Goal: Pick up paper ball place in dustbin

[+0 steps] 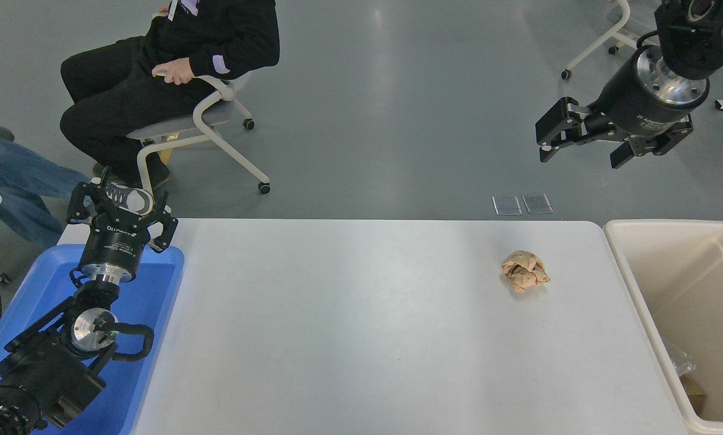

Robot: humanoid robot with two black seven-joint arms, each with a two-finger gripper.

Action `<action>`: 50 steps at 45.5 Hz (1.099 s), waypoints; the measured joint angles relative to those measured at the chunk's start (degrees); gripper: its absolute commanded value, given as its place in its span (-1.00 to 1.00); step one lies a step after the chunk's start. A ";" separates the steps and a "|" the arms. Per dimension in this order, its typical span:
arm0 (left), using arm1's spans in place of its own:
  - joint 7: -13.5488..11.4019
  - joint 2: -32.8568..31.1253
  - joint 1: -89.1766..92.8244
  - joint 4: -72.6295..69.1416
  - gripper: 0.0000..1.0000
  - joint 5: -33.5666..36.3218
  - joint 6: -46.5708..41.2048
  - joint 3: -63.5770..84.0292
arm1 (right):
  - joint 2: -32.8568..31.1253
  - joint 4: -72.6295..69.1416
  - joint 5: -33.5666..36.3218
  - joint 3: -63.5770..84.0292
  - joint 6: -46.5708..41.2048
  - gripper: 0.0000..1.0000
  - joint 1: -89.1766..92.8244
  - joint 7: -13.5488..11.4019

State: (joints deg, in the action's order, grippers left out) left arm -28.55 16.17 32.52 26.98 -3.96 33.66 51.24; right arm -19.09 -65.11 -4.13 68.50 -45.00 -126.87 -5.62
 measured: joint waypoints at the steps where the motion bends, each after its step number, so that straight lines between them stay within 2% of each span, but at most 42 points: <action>1: 0.00 0.00 0.00 0.00 0.98 0.00 0.00 0.00 | 0.00 0.00 0.00 -0.01 0.00 1.00 -0.12 0.00; 31: -0.03 0.00 0.00 0.00 0.98 0.01 0.00 0.00 | -0.25 0.05 0.00 -1.66 0.00 1.00 -1.28 0.07; 44: -0.02 0.02 0.01 -0.01 0.98 0.01 0.00 0.00 | 0.26 5.81 -0.65 -8.79 0.53 1.00 11.90 -0.01; 50: -0.02 0.00 0.01 0.00 0.98 0.01 0.00 0.00 | 2.69 8.04 -0.90 -10.04 7.32 1.00 19.91 -0.17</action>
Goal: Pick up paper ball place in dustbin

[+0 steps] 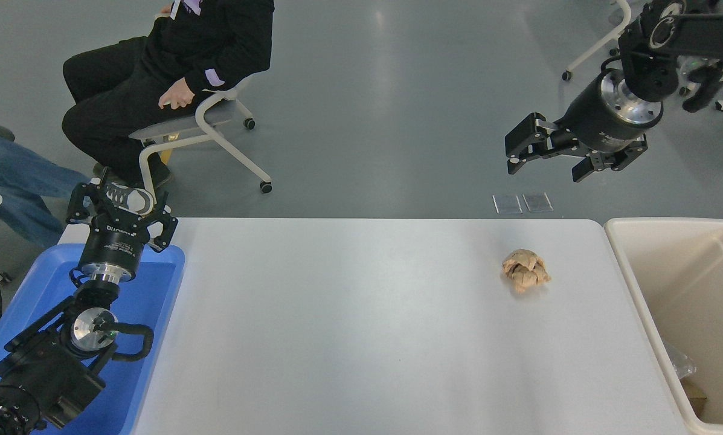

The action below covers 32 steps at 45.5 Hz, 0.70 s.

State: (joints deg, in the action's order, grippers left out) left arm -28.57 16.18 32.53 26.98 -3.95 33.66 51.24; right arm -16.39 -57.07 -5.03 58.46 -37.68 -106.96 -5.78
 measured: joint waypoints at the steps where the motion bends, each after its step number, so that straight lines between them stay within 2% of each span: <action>1: 0.00 0.00 0.00 0.00 0.98 -0.01 0.00 0.00 | 0.32 0.25 -0.01 -0.10 1.21 1.00 1.11 0.01; 12: 0.00 0.00 -0.01 -0.01 0.98 0.00 0.00 0.00 | 3.38 6.26 -0.30 -0.89 14.94 1.00 15.16 -0.13; 32: 0.01 0.00 -0.01 0.00 0.98 0.00 0.00 0.00 | 11.15 23.13 -4.45 -1.67 25.81 1.00 33.45 -0.18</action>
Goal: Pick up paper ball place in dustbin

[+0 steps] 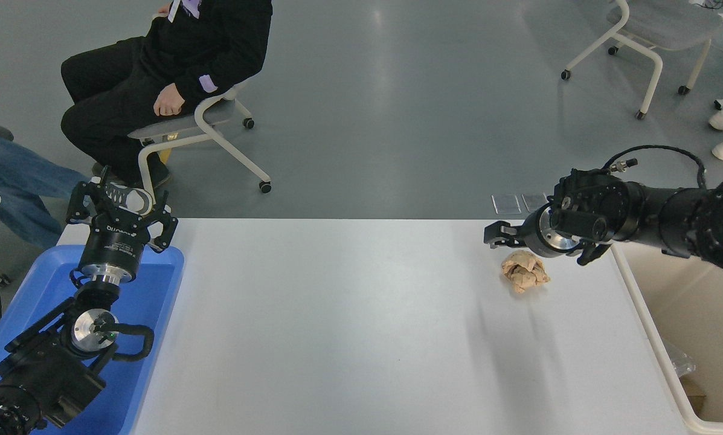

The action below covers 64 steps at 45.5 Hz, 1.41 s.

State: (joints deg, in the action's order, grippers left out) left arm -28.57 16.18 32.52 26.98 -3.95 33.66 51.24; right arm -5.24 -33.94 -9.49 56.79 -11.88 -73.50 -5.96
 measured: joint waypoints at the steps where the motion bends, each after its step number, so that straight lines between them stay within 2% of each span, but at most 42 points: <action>1: 0.00 0.00 0.00 0.00 0.98 -0.01 0.00 0.00 | 0.43 1.35 -0.14 -0.03 0.58 1.00 1.15 0.00; 22: -0.05 0.00 0.00 -0.01 0.98 -0.01 0.00 0.00 | 4.10 15.38 -1.50 0.60 5.85 1.00 12.55 -0.19; 36: -0.09 -0.01 -0.01 -0.01 0.98 -0.01 0.00 0.00 | 4.81 18.06 -1.64 -1.68 8.07 0.87 15.55 -0.26; 48: -0.09 -0.01 -0.04 -0.01 0.98 -0.01 0.00 0.00 | 4.93 18.67 -1.63 -3.14 9.53 0.30 17.00 -0.28; 55: -0.09 -0.01 -0.04 0.00 0.98 -0.01 0.00 0.00 | 4.95 18.79 -1.59 -3.43 10.51 -0.17 17.82 -0.31; 64: -0.09 -0.01 -0.02 0.00 0.98 -0.01 0.00 0.00 | 4.61 18.86 -1.38 -3.60 11.13 -0.66 18.51 -0.34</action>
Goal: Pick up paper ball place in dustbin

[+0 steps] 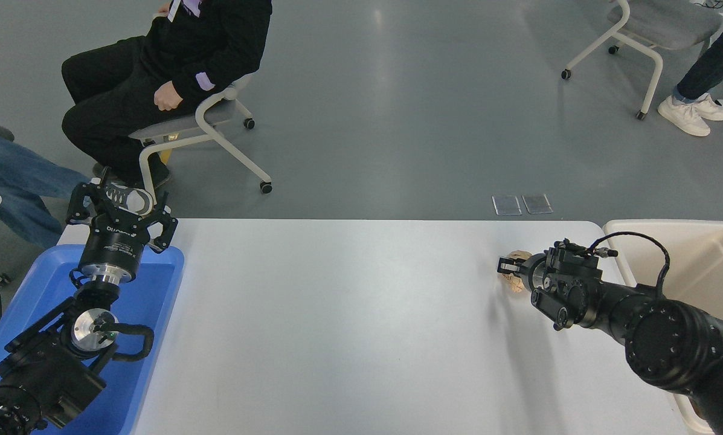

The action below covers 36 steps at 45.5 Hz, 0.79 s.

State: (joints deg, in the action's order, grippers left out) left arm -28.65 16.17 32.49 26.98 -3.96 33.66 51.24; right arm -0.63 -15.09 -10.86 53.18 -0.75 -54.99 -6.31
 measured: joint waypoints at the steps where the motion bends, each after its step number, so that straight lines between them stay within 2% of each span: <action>1: 0.00 0.00 0.01 0.00 0.98 0.00 0.00 0.00 | -0.11 0.01 0.09 -0.03 0.05 -0.73 0.05 0.00; 6: 0.00 0.00 0.02 0.00 0.98 0.00 0.00 0.00 | -0.45 0.03 0.35 -0.46 0.18 -1.00 0.19 -0.01; 30: 0.00 0.00 0.03 0.00 0.98 0.00 0.00 0.00 | -1.23 -0.93 1.60 -4.79 -0.26 -1.00 0.00 -0.39; 36: 0.00 0.00 0.03 -0.01 0.98 0.00 0.00 0.00 | -3.04 -3.53 2.02 -5.20 -0.41 -1.00 -1.74 -0.44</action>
State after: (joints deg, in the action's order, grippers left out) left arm -28.65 16.17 32.52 26.98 -3.95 33.66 51.24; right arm -3.67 -18.62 -8.85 47.98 -1.16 -56.73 -6.74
